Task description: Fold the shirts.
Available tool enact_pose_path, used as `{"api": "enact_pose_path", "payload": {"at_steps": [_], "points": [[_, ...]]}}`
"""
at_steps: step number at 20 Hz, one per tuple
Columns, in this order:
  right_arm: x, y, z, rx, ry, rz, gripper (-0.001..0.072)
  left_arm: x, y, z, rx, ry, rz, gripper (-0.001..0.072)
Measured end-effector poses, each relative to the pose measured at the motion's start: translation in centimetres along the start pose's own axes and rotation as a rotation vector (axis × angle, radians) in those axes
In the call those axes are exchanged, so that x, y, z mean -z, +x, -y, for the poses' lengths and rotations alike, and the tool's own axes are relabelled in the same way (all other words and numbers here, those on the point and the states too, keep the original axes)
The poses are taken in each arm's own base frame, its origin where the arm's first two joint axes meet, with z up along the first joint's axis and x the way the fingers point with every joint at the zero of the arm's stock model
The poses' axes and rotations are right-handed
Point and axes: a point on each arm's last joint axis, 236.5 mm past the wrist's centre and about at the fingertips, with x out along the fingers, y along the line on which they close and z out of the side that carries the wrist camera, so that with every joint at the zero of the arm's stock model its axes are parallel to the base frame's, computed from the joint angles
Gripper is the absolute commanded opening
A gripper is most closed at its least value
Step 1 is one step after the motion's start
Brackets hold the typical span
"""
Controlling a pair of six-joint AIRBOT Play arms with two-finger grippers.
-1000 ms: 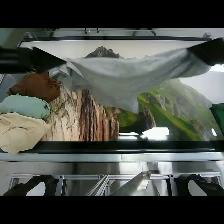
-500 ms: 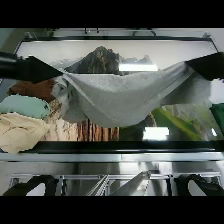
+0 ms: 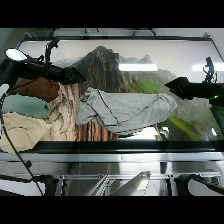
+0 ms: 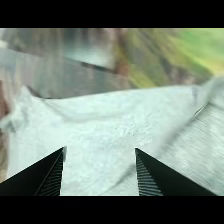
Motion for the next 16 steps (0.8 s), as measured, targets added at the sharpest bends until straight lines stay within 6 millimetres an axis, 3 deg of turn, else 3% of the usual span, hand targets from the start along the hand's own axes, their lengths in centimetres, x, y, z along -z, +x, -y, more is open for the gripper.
{"api": "enact_pose_path", "payload": {"at_steps": [3, 7, 12, 16], "points": [[3.0, 0.9, 0.3, -0.036, 0.028, -0.125, 0.0501, 2.7, -1.3, -2.9, 0.035, -0.148, -0.067, 0.0696], [10.2, 3.8, -2.9, -0.098, -0.021, -0.344, 0.0500, 9.5, -1.7, -5.4, -0.007, -0.310, -0.195, 0.0696], [16.9, 8.8, -5.5, -0.098, -0.100, -0.479, 0.0498, 16.4, 0.6, -7.3, -0.061, -0.442, -0.295, 0.0697], [20.7, 11.7, -6.1, -0.101, -0.067, -0.550, 0.0498, 18.9, 3.5, -7.6, -0.069, -0.466, -0.357, 0.0696]]}}
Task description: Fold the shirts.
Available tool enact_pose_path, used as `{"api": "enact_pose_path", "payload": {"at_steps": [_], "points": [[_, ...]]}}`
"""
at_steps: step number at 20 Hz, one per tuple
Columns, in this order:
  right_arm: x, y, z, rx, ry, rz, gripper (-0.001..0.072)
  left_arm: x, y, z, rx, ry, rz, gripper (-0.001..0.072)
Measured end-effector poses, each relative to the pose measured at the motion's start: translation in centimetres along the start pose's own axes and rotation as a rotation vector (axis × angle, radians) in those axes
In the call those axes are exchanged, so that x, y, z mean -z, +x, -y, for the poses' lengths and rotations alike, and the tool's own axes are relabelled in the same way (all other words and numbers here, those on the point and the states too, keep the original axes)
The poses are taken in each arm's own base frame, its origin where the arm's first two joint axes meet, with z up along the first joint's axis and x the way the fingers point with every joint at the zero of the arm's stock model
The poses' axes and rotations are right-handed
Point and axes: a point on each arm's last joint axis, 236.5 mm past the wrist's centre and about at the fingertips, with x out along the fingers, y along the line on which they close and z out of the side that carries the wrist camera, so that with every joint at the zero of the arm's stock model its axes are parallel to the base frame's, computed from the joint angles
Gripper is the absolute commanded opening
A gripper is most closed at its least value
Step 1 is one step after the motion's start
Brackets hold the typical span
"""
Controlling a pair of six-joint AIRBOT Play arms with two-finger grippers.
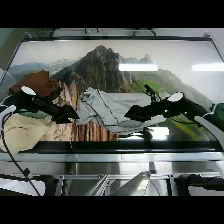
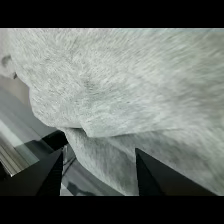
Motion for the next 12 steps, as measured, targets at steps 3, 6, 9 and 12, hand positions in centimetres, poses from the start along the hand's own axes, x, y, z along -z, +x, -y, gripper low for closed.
{"api": "enact_pose_path", "payload": {"at_steps": [3, 6, 9, 12], "points": [[0.2, 2.2, -0.4, -0.024, 0.010, -0.001, 0.0498, -0.3, 1.9, 0.7, -0.004, 0.017, -0.023, 0.0593], [-0.6, 3.3, -0.5, -0.038, 0.033, 0.033, 0.0192, -2.8, 2.6, 0.1, -0.071, 0.065, 0.031, 0.0009], [-1.2, 3.9, -0.2, -0.043, 0.040, 0.062, 0.0015, -4.5, 2.1, 0.3, -0.109, 0.110, 0.069, 0.0013], [-2.0, 3.7, -1.2, -0.077, 0.013, 0.079, 0.0014, -5.2, 1.2, 1.3, -0.108, 0.146, 0.068, 0.0012]]}}
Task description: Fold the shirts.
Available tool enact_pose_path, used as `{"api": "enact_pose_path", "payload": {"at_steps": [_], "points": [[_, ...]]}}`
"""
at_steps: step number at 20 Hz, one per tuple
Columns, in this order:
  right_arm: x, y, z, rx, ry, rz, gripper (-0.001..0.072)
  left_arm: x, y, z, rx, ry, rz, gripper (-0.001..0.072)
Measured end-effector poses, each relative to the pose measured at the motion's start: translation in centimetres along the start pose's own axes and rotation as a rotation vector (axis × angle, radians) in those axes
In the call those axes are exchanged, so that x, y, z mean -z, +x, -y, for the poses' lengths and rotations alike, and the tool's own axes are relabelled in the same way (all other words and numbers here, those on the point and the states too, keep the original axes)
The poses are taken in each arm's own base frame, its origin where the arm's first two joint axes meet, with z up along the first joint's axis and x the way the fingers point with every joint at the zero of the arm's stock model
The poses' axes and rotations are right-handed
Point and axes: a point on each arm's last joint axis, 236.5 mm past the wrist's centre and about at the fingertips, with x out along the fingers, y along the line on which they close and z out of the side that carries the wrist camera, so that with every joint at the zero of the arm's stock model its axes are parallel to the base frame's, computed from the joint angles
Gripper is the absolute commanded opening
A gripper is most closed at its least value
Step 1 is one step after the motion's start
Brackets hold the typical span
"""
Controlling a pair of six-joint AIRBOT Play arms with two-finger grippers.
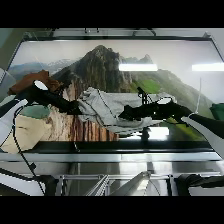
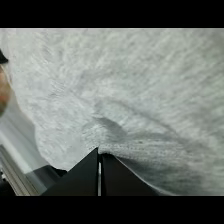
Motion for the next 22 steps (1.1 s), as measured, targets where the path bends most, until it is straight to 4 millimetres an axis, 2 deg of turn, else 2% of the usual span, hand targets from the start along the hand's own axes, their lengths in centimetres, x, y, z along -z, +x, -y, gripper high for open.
{"api": "enact_pose_path", "payload": {"at_steps": [2, 3, 4, 5, 7, 9, 10, 11, 13, 15, 17, 19, 20, 22], "points": [[-0.7, -1.2, -2.1, -0.055, -0.047, 0.005, 0.0014, -0.6, -1.5, 1.3, 0.013, 0.033, 0.011, 0.0012], [-1.5, -2.6, -3.8, -0.094, -0.087, 0.018, 0.0014, -1.2, -3.0, 2.2, 0.012, 0.059, 0.038, 0.0011], [-2.6, -4.5, -5.6, -0.128, -0.129, 0.048, 0.0014, -1.8, -4.8, 3.0, 0.008, 0.087, 0.070, 0.0012], [-4.2, -7.2, -7.6, -0.160, -0.180, 0.101, 0.0014, -2.4, -7.2, 4.1, -0.002, 0.119, 0.119, 0.0012], [-7.1, -13.9, -11.8, -0.195, -0.300, 0.247, 0.0014, -3.4, -13.6, 6.4, -0.039, 0.185, 0.254, 0.0013], [-9.0, -22.9, -16.8, -0.196, -0.456, 0.450, 0.0014, -3.2, -20.8, 9.2, -0.100, 0.260, 0.414, 0.0015], [-9.1, -27.3, -19.2, -0.182, -0.531, 0.552, 0.0014, -2.5, -24.9, 11.1, -0.144, 0.307, 0.513, 0.0017], [-8.5, -31.5, -21.7, -0.158, -0.613, 0.654, 0.0014, -1.5, -28.8, 13.1, -0.193, 0.354, 0.615, 0.0019], [-6.0, -39.0, -26.5, -0.087, -0.770, 0.864, 0.0014, 1.5, -36.2, 17.9, -0.301, 0.454, 0.837, 0.0020], [-2.6, -44.8, -30.5, 0.011, -0.903, 1.071, 0.0013, 5.6, -42.0, 22.7, -0.416, 0.557, 1.029, 0.0020], [0.6, -48.5, -33.4, 0.107, -0.996, 1.241, 0.0014, 9.5, -45.2, 26.2, -0.507, 0.623, 1.149, 0.0020], [2.6, -50.7, -34.8, 0.187, -1.046, 1.352, 0.0013, 12.4, -46.7, 28.3, -0.578, 0.655, 1.225, 0.0020], [2.9, -51.2, -35.0, 0.216, -1.055, 1.374, 0.0013, 13.1, -46.8, 28.5, -0.594, 0.655, 1.237, 0.0020], [1.9, -51.1, -33.9, 0.235, -1.038, 1.349, 0.0014, 12.7, -46.1, 26.9, -0.599, 0.620, 1.211, 0.0020]]}}
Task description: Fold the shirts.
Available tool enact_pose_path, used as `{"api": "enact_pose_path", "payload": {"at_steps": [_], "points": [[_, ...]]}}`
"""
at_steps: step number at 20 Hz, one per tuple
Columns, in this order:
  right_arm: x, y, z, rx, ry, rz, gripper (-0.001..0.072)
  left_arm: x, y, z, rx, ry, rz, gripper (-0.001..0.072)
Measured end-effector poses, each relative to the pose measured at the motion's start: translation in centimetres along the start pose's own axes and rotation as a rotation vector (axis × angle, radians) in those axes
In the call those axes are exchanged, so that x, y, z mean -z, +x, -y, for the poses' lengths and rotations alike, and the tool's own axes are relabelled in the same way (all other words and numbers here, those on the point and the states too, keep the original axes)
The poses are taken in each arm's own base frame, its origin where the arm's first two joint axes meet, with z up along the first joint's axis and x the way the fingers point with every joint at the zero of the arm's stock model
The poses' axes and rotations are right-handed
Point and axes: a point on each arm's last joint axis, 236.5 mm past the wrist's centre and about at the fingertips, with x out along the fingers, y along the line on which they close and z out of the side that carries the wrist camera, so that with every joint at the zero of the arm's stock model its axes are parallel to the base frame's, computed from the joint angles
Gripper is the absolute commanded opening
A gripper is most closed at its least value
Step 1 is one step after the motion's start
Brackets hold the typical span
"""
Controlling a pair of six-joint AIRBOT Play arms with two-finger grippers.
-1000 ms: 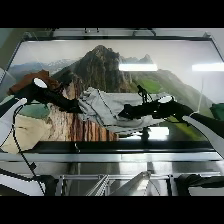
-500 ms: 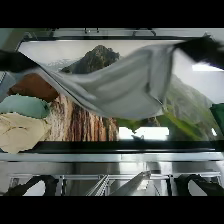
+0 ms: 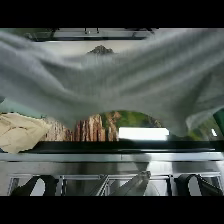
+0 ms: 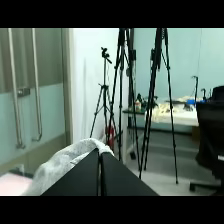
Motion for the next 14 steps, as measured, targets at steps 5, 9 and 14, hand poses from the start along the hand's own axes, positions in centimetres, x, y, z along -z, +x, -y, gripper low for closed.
{"api": "enact_pose_path", "payload": {"at_steps": [5, 9, 14], "points": [[12.3, 4.0, 7.6, -0.032, 0.296, -0.278, 0.0014, 8.9, 10.0, -2.5, 0.154, -0.153, -0.201, 0.0020], [28.2, 6.6, 13.9, 0.013, 0.556, -0.509, 0.0014, 19.1, 22.2, -2.4, 0.307, -0.264, -0.390, 0.0013], [43.1, 8.3, 19.2, 0.116, 0.682, -0.673, 0.0406, 30.6, 33.5, -0.5, 0.447, -0.382, -0.618, 0.0581]]}}
